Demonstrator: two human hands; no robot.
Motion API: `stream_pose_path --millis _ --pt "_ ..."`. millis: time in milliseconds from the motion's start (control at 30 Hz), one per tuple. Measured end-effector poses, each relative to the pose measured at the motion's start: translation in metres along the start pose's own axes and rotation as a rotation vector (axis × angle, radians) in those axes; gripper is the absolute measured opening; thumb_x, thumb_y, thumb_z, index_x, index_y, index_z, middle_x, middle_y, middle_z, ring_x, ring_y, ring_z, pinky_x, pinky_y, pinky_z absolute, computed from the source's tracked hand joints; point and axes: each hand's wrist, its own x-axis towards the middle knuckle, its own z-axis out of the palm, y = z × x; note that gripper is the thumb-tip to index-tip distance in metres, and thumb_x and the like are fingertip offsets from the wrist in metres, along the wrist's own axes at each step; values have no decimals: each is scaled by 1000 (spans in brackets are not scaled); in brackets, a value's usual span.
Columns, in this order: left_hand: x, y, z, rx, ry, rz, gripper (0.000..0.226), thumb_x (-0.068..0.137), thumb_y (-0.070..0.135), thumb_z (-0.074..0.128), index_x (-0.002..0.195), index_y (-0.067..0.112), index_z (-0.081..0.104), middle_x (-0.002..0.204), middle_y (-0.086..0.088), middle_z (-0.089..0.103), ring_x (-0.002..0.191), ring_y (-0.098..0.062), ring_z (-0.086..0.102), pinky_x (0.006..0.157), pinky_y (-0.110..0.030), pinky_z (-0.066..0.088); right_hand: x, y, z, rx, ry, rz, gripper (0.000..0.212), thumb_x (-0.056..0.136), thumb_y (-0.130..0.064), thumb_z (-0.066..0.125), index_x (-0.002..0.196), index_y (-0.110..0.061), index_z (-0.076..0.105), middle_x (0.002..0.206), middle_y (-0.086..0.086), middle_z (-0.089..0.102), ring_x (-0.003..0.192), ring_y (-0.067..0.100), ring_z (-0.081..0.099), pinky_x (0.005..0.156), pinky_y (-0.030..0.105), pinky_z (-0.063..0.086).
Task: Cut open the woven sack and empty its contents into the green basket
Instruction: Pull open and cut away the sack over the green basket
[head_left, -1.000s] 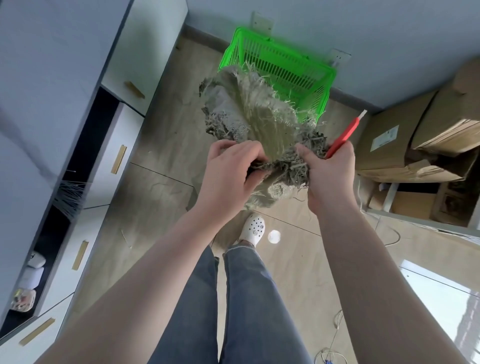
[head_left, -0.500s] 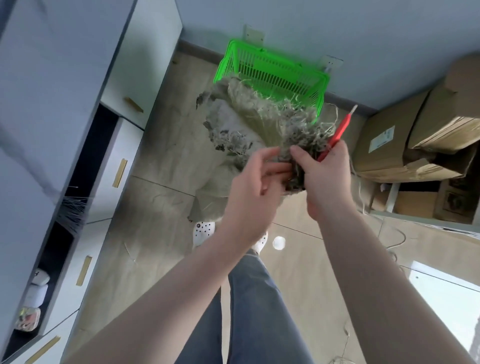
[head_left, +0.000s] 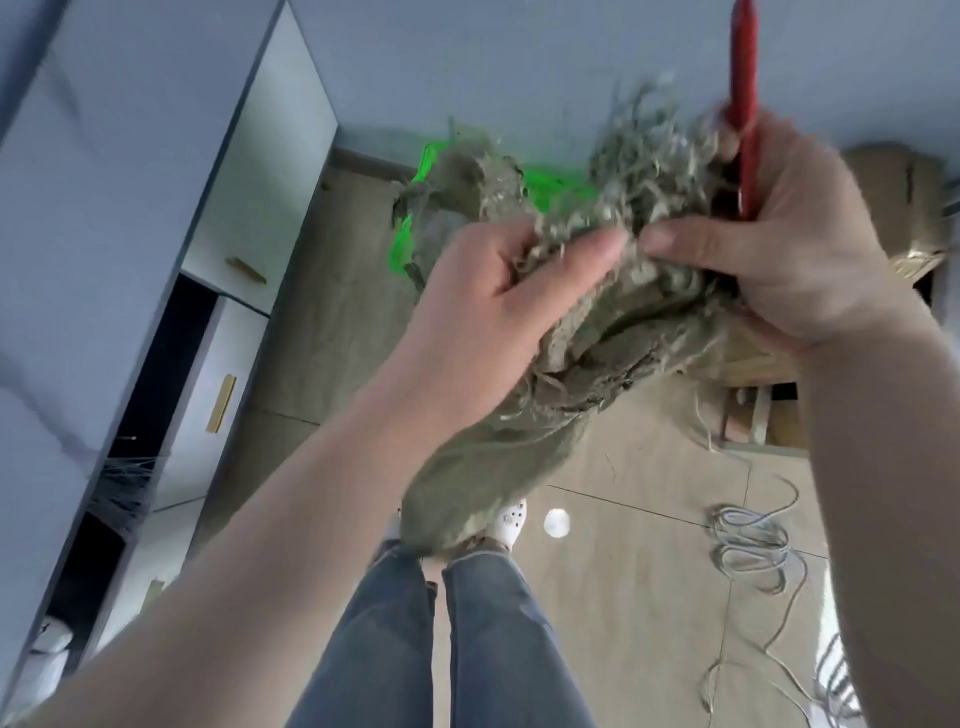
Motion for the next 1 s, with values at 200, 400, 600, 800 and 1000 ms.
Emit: stream_pose_path --millis 200,400,600,800,1000 --pt "0 10 17 -271 442 -295 38 95 45 54 88 9 64 71 -11 64 62 -13 55 62 -21 44 30 19 23 -64 139 -46 53 63 -27 84 86 -18 37 64 -14 56 58 -1 49 59 16 45" --pt "-5 -43 21 -63 451 -453 49 97 46 47 129 10 55 124 -3 64 114 -15 59 101 -33 45 10 76 52 -336 460 68 48 72 -28 83 80 -28 35 80 -6 62 75 12 62 72 23 49" --pt "-12 -55 12 6 368 -360 21 91 38 63 90 18 69 77 14 68 73 4 64 67 -14 46 -20 93 76 -326 552 26 33 88 -13 67 82 -25 37 74 -11 44 66 -1 44 67 12 38" --pt "-18 -65 6 100 489 -303 20 93 37 60 103 21 66 88 13 68 78 8 60 71 -6 42 -33 92 77 -111 650 35 36 86 1 65 80 -20 36 72 -7 46 64 -1 47 71 15 44" --pt "-25 -73 15 30 488 -251 32 95 37 56 108 9 67 102 -2 72 99 -14 67 90 -38 52 -38 90 81 -219 464 113 40 78 -34 77 80 -25 38 69 -12 36 61 5 35 60 23 35"
